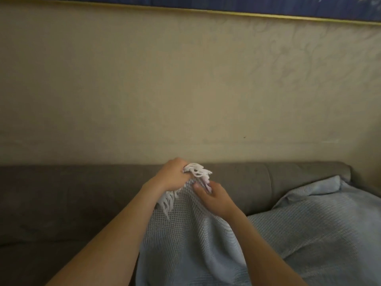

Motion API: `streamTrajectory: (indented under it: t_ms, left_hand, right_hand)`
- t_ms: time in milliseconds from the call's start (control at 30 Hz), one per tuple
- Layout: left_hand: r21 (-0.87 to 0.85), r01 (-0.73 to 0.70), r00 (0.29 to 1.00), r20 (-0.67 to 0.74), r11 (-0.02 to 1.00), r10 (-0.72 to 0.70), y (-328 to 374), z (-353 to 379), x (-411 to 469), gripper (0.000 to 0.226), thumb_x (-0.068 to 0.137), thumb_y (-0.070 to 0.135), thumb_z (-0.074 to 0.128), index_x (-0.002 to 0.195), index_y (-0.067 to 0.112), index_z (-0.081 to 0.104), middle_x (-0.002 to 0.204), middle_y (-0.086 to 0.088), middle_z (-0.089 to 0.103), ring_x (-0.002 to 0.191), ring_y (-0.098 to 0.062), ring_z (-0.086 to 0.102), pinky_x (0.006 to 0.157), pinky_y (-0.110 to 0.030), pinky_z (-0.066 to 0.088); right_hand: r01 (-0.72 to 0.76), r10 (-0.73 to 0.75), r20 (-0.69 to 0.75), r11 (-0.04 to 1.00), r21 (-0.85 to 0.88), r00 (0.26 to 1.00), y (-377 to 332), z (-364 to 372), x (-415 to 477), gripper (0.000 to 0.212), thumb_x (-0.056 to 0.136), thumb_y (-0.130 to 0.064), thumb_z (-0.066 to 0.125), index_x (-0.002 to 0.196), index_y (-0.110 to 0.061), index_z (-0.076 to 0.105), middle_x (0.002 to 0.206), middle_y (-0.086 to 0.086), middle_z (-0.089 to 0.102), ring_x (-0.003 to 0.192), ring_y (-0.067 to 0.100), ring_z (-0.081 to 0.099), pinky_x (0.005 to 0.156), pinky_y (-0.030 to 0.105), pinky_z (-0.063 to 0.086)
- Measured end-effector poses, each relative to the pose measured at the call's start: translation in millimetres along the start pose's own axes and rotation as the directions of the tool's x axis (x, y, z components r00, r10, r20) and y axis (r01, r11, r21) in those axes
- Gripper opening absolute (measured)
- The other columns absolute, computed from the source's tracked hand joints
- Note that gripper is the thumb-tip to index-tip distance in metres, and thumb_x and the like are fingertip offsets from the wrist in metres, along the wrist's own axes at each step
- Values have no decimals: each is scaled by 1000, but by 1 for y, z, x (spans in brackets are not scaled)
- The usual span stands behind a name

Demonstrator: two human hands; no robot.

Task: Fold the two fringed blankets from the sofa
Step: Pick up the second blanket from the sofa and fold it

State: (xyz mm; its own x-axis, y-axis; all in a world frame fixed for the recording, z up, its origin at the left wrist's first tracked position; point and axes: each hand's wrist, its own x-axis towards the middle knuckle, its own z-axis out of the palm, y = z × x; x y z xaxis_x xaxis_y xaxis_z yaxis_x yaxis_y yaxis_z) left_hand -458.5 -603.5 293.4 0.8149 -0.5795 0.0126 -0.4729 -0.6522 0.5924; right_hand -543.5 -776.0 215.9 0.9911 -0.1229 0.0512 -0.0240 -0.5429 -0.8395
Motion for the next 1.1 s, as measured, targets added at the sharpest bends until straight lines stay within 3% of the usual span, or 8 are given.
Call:
streamTrajectory:
  t_ms: [167, 300, 400, 467, 667, 833, 933, 1100]
  left_hand:
    - [-53, -29, 928, -372, 998, 7, 7, 5, 6, 20, 100, 20, 64, 104, 23, 83, 84, 3, 76, 71, -18, 66, 63, -35, 51]
    - [-260, 12, 765, -620, 965, -176, 14, -7, 9, 22, 100, 11, 61, 106, 13, 82, 85, 2, 74, 80, -23, 68, 69, -34, 50]
    - [-523, 59, 634, -638, 850, -437, 13, -17, 11, 25, 105, 13, 58, 120, 12, 78, 105, -10, 78, 98, -32, 73, 88, -47, 61]
    - [-574, 106, 612, -606, 812, -508, 9, -21, 9, 30, 106, 13, 53, 124, 13, 77, 108, -11, 77, 101, -33, 73, 91, -51, 61]
    - [-650, 242, 705, -393, 721, -591, -17, -12, -2, 30, 108, 16, 47, 110, 6, 75, 86, -9, 69, 69, -22, 59, 59, -31, 44]
    - [-643, 131, 913, -217, 755, -344, 1, -20, -20, 37, 105, 7, 48, 135, 20, 65, 119, 0, 67, 87, -6, 61, 59, -8, 47]
    - [-629, 54, 986, -91, 776, -142, 1, -38, -26, 42, 96, 10, 66, 132, 30, 63, 117, 1, 71, 91, -9, 69, 65, -17, 55]
    - [-441, -62, 959, -274, 895, -68, -22, -72, -28, 28, 88, 4, 62, 102, 25, 75, 89, -3, 80, 82, -24, 79, 76, -53, 65]
  right_hand:
    - [-97, 134, 162, 970, -222, 978, 33, -21, 5, 46, 88, -48, 79, 64, -18, 53, 61, -8, 55, 57, 7, 50, 57, 29, 40]
    - [-178, 424, 303, 783, -596, 853, 50, -40, 1, 73, 66, -57, 84, 124, -17, 65, 118, 0, 68, 110, 23, 68, 90, 38, 58]
    - [-90, 614, 320, 541, -836, 721, 49, -45, -13, 61, 78, -34, 86, 133, -16, 65, 132, 5, 66, 122, 30, 64, 105, 46, 53]
    - [-118, 651, 280, 497, -859, 705, 52, -44, -12, 43, 91, -21, 74, 132, -11, 65, 136, 9, 64, 124, 32, 62, 105, 45, 52]
    - [-133, 345, 92, 573, -808, 934, 15, -48, 6, 34, 105, -15, 48, 138, -8, 52, 138, 15, 62, 127, 36, 60, 106, 48, 45]
    - [-145, 68, -179, 874, -464, 982, -53, -35, 32, 23, 103, -8, 43, 123, 2, 49, 118, 27, 65, 107, 45, 63, 78, 42, 42]
    - [-26, -41, -191, 941, -338, 981, -105, -18, 49, 20, 98, 1, 43, 116, 2, 50, 104, 22, 65, 95, 41, 63, 75, 44, 48]
    - [144, -178, -190, 973, -178, 965, -175, 14, 63, 16, 90, 5, 48, 100, -8, 47, 88, 9, 60, 80, 32, 58, 60, 36, 42]
